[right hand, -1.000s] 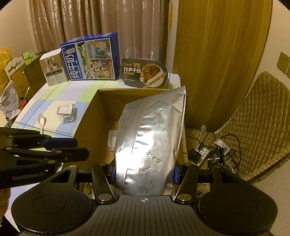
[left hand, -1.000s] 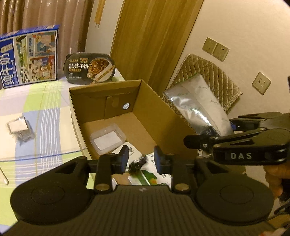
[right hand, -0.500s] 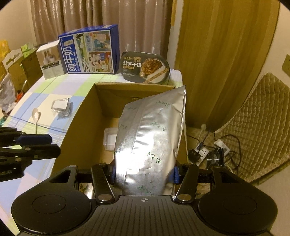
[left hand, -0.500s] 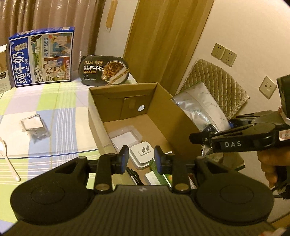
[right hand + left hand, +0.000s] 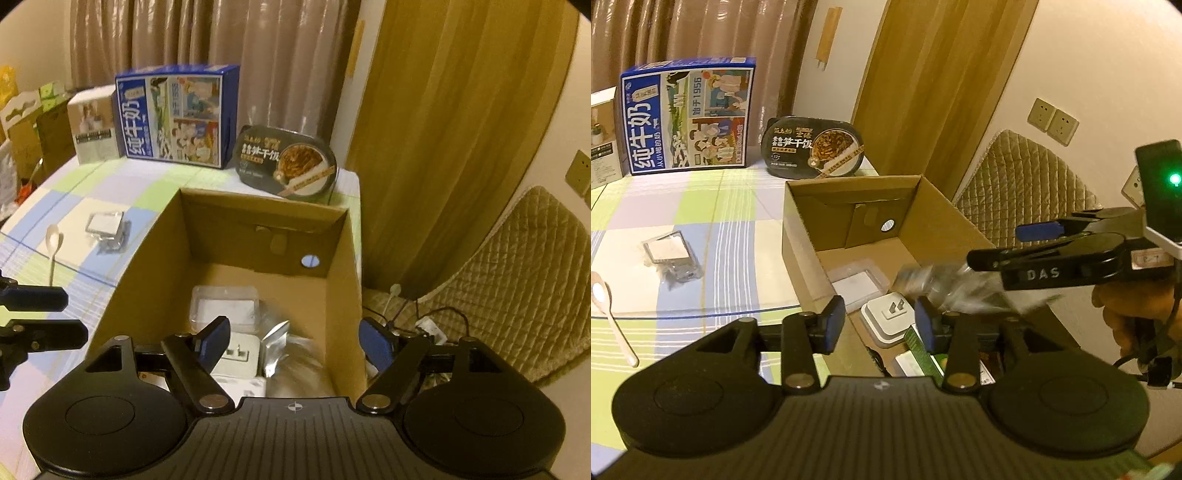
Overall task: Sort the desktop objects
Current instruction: 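Open the left tool to drop the cable while the right tool releases the foil bag, then bring both tools back over the spoon and plastic bag on the table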
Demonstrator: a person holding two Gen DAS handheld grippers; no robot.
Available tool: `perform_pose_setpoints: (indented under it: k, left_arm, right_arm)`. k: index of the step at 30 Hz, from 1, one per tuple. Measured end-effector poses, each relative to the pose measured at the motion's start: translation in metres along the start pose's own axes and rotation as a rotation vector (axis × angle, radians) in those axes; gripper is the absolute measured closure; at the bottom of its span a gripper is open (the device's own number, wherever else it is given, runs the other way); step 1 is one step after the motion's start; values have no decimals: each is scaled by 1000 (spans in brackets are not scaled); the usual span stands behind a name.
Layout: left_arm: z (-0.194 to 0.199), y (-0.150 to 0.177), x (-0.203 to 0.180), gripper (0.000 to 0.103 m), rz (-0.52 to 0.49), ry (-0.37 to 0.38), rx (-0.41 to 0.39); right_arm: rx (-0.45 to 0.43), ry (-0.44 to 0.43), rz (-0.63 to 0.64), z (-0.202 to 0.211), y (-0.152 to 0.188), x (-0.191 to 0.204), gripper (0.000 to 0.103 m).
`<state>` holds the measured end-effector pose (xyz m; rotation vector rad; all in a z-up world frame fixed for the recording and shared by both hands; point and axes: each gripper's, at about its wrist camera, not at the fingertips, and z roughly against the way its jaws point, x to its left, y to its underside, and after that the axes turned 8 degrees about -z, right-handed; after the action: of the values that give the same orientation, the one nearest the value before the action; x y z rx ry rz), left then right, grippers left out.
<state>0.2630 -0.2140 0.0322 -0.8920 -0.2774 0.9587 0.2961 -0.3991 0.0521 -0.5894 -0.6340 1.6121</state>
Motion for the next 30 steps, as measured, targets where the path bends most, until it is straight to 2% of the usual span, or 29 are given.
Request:
perform_pose_setpoints:
  k: [7, 11, 14, 23, 27, 30]
  left_arm:
    - [6, 8, 2, 54, 16, -11, 0]
    - [13, 12, 1, 43, 20, -15, -1]
    - [18, 14, -1, 42, 12, -26, 4]
    - [47, 26, -7, 12, 4, -54, 7]
    - [61, 33, -7, 3, 10, -77, 14]
    - [74, 40, -8, 2, 2, -96, 8]
  right_arm:
    - [-9, -14, -42, 19, 16, 0, 23]
    - [-11, -21, -59, 32, 26, 1, 18]
    - [-22, -27, -72, 45, 32, 4, 14]
    - [-59, -56, -124, 87, 53, 18, 2]
    - [-69, -74, -135, 103, 63, 29, 2]
    - [-81, -81, -128, 114, 67, 38, 2]
